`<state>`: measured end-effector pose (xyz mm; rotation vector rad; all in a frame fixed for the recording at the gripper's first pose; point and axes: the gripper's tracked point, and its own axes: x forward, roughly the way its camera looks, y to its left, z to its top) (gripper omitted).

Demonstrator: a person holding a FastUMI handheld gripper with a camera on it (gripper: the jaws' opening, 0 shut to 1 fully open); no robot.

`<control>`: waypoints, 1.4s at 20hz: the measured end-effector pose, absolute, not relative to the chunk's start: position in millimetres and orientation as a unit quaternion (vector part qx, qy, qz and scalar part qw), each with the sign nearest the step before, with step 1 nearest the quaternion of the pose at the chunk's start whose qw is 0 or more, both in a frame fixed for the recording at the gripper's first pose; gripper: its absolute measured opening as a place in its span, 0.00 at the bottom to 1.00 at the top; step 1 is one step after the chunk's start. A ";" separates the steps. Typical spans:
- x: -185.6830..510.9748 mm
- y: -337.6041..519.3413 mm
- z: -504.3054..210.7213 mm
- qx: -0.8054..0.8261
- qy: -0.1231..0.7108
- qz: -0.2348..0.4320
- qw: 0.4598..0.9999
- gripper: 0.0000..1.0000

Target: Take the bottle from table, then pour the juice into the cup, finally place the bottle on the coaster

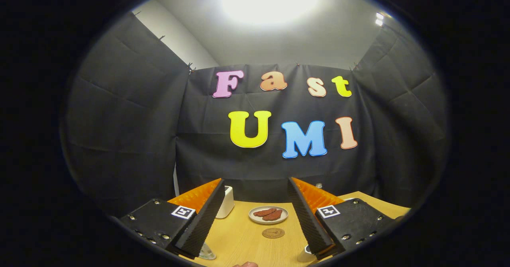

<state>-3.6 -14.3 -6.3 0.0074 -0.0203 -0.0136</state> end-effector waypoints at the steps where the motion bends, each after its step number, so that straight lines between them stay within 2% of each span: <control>1: -3.2 -15.3 -8.2 0.003 -0.009 -0.010 1.000 0.96; 14: 5.3 31.6 -45.5 0.020 -0.006 0.020 1.000 0.96; 28: -1.8 123.6 -127.2 -0.003 0.059 0.072 0.996 0.96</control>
